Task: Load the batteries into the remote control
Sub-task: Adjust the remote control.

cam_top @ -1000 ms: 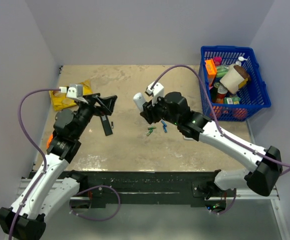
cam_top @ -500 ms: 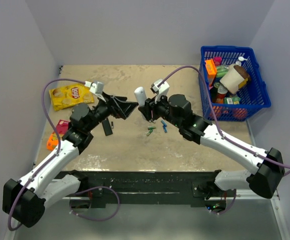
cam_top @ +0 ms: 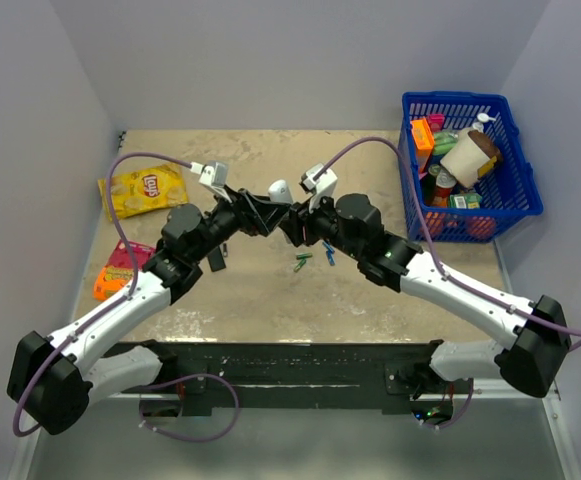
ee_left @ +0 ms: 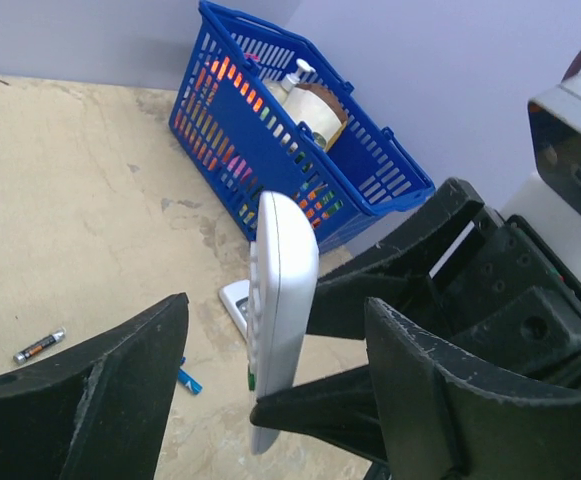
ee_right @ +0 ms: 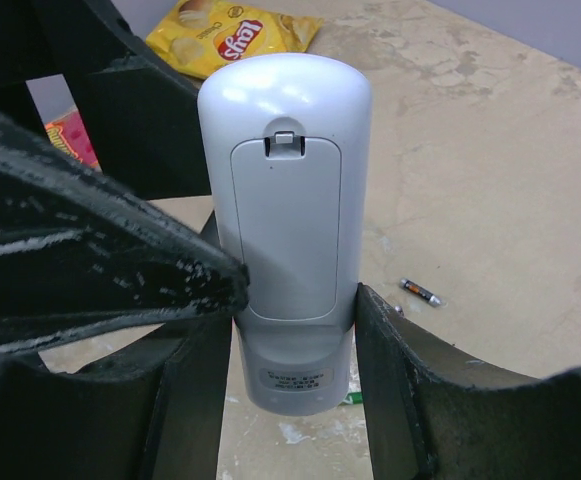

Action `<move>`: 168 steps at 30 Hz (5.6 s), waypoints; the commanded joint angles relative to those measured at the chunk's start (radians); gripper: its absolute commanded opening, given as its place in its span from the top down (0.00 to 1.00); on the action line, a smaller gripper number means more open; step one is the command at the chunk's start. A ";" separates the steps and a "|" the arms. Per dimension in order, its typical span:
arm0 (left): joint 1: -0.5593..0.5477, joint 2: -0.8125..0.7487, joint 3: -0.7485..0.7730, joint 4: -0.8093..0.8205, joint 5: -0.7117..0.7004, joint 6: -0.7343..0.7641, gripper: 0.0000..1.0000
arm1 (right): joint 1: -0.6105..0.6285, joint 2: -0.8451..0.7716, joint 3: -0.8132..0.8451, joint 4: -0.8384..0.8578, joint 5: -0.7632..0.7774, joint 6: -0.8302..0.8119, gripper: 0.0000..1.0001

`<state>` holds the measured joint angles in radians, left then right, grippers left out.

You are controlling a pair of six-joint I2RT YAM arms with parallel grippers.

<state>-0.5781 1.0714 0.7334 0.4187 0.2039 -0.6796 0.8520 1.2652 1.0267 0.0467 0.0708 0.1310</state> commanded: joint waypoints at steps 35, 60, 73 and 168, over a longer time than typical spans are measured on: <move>-0.095 -0.060 0.112 -0.190 -0.139 0.399 0.89 | -0.028 -0.089 0.227 -0.338 -0.080 0.137 0.10; -0.095 -0.060 0.149 -0.239 0.003 0.546 0.87 | -0.051 0.197 0.593 -0.591 -0.204 0.285 0.18; -0.095 -0.080 0.127 -0.218 -0.035 0.534 0.90 | -0.053 0.209 0.541 -0.579 -0.149 0.285 0.34; -0.094 -0.255 -0.396 0.268 -0.376 0.305 1.00 | -0.056 0.019 0.191 0.019 -0.118 0.734 0.11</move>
<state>-0.6746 0.8318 0.3859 0.5262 -0.1345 -0.3912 0.7975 1.2430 1.2087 0.0166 -0.0437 0.7521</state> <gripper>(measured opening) 0.317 0.899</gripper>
